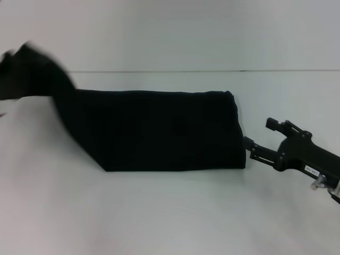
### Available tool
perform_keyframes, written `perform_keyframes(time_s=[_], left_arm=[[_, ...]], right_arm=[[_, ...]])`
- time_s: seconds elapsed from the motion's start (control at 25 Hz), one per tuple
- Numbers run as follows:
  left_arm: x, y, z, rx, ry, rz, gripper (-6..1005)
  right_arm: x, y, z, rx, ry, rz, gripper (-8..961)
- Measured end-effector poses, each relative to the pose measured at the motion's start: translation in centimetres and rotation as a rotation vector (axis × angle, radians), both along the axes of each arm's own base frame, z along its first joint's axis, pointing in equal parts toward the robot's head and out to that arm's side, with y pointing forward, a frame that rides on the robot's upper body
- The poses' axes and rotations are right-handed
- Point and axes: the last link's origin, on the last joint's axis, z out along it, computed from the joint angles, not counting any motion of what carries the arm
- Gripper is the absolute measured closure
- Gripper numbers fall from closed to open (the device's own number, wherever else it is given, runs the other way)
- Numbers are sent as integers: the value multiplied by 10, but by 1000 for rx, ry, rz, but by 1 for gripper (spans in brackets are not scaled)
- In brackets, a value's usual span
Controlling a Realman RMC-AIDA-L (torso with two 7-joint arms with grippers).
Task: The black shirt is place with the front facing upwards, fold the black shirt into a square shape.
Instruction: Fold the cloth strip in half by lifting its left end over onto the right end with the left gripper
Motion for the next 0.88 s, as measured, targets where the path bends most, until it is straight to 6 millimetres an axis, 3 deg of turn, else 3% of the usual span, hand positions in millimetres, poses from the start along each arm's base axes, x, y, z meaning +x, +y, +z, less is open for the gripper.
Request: perform_keyframes(time_s=[0.2,0.32,0.44,0.56,0.68,0.88], left_arm=[[84,38,-44,-89,0,-212,888],[127,49,-81,-138,49,-308,889],[154,47,-122,-189,111,-365,889],[156,39,-158,-234,163,-354,889],[145,29,-188,-269,205,-315,888],[131,19,-205,-259,205,-261,889]], right_arm=[[10,-9,3,13,8,-32,12],[15,-14,5,16,19,-46,12],[17,-19,8,15,43,-57,12],[20,-22,9,15,52,-65,11],[21,-24,9,12,52,-70,11],[21,-24,7,5,48,-71,11]])
